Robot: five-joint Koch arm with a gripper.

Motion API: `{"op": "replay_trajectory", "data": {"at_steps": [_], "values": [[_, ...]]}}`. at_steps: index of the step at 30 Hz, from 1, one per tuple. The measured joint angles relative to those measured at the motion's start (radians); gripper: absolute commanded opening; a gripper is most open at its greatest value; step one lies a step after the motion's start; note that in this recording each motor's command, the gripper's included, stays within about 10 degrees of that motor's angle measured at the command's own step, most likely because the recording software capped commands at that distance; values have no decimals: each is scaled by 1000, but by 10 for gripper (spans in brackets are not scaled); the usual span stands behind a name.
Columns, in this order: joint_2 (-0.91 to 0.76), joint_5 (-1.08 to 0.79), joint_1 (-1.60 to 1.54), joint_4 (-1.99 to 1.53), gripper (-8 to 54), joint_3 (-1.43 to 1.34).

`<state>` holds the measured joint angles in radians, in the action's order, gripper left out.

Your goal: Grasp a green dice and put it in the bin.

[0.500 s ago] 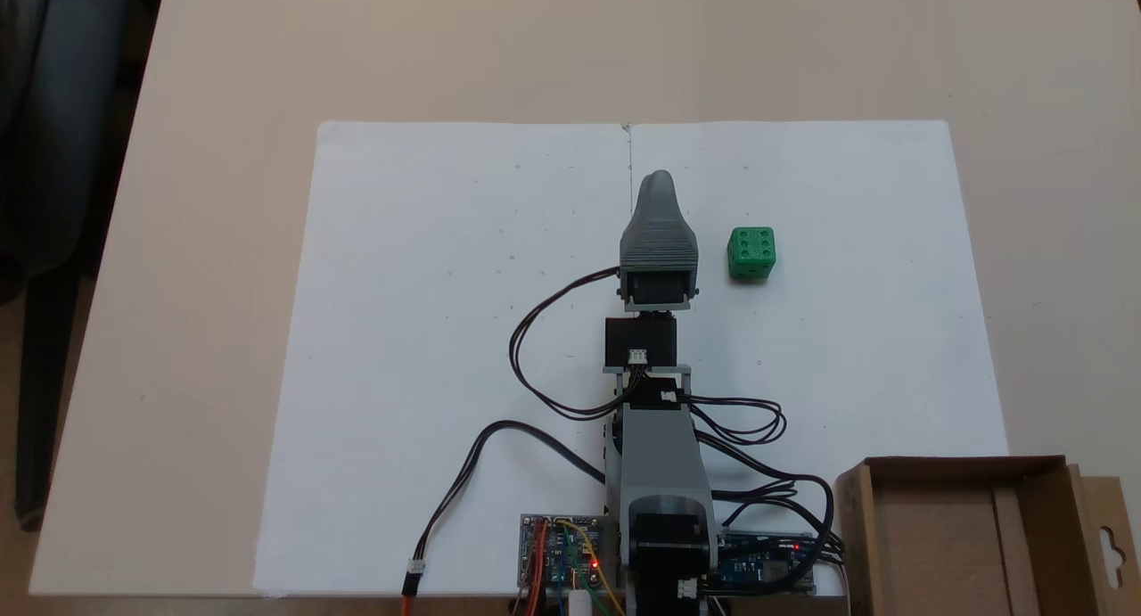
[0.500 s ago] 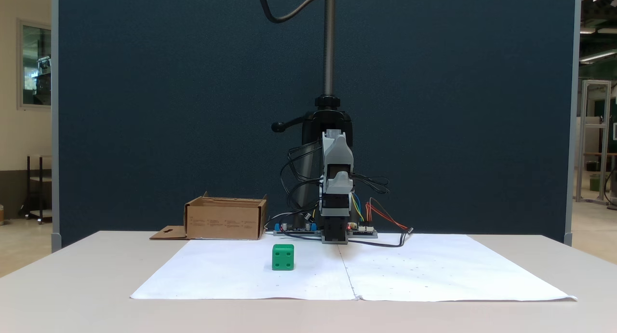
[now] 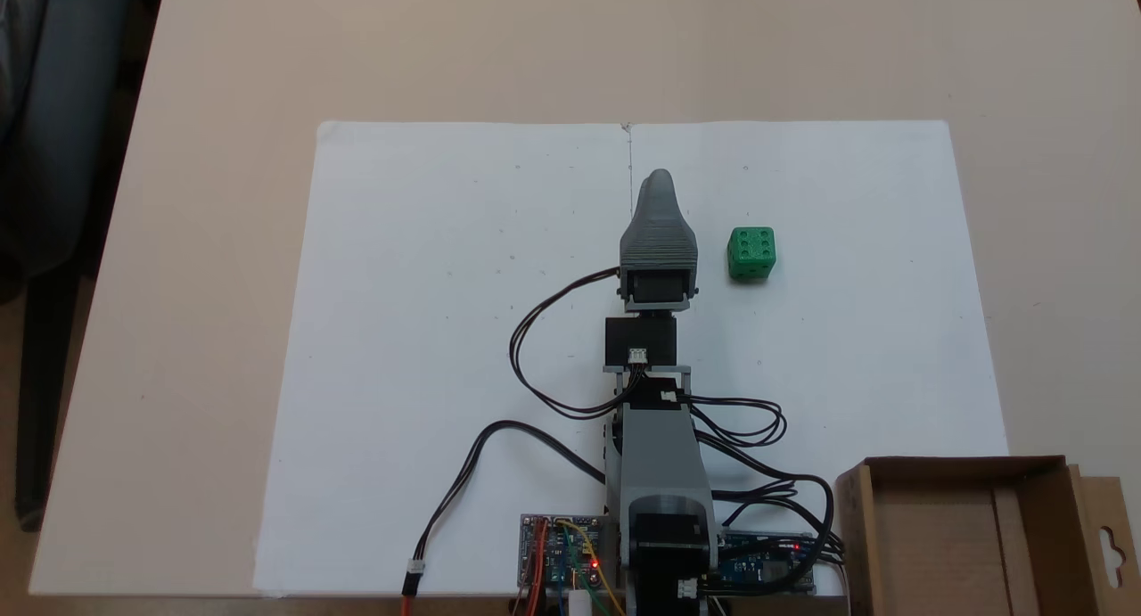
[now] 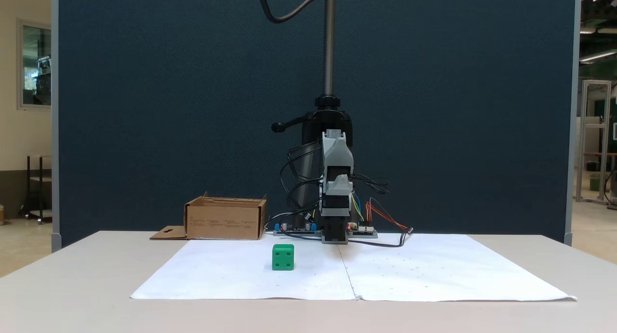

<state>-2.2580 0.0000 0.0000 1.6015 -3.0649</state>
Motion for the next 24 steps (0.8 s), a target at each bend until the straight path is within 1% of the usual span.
{"op": "replay_trajectory", "data": {"at_steps": [24], "values": [[0,0,0,-15,439,0]]}}
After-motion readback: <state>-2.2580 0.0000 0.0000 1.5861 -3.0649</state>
